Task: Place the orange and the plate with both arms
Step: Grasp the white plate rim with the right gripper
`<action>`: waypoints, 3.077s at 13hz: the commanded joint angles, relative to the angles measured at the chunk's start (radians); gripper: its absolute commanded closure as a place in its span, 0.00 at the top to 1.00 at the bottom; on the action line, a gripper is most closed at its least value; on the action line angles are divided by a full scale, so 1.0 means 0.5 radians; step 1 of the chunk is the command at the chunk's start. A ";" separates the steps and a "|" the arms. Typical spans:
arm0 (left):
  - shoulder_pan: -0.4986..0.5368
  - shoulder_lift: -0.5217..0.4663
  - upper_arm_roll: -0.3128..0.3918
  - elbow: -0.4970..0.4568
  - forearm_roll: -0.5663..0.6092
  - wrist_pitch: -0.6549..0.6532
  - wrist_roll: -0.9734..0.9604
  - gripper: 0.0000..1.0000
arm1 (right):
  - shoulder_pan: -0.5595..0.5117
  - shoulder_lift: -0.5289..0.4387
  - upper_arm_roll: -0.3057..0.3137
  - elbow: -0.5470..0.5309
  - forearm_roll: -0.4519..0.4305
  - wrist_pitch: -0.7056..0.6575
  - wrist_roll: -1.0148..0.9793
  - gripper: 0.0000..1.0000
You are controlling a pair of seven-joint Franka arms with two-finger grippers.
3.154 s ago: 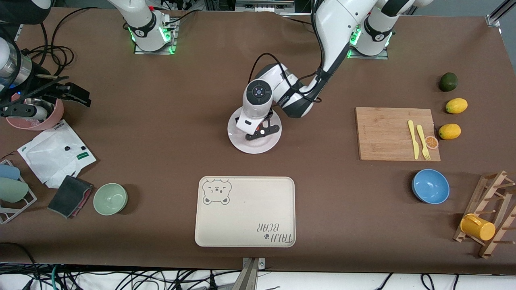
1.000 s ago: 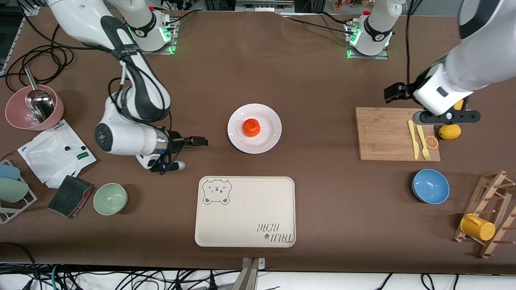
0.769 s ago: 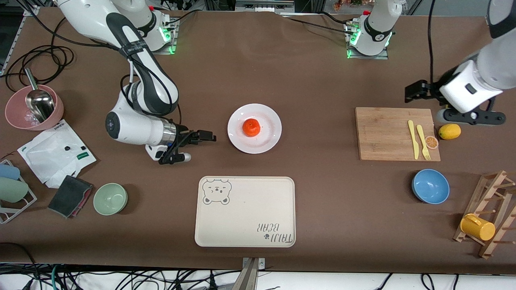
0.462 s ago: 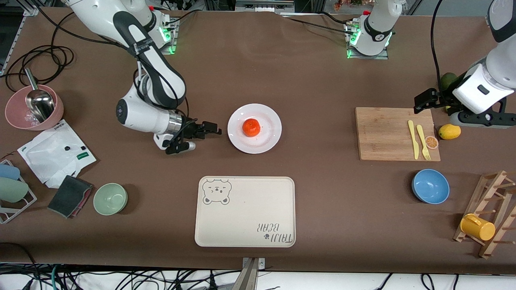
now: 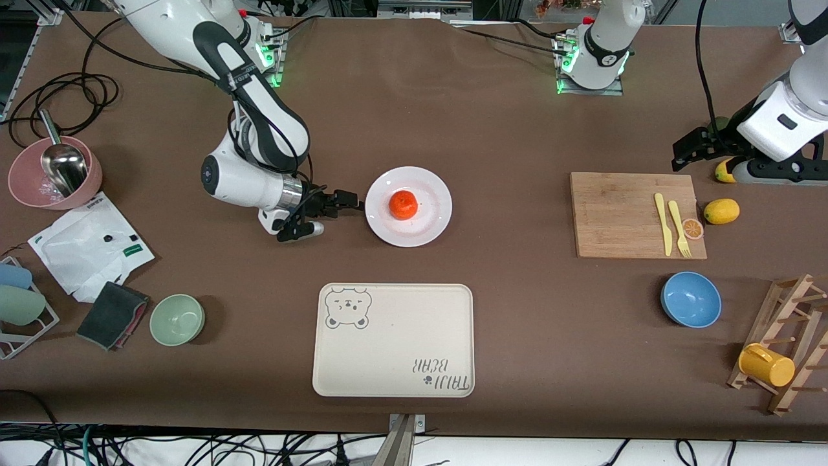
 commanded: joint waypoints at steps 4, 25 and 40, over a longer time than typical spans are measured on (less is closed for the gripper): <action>-0.077 -0.130 0.037 -0.120 0.020 0.027 0.044 1.00 | -0.001 0.098 0.092 -0.003 0.081 0.149 -0.058 0.94; -0.013 -0.099 0.043 -0.089 0.020 -0.013 0.203 1.00 | 0.045 0.246 0.165 0.110 0.078 0.291 -0.089 0.48; -0.003 -0.056 0.033 -0.037 0.020 -0.013 0.200 1.00 | 0.033 0.347 0.162 0.184 0.078 0.291 -0.377 0.08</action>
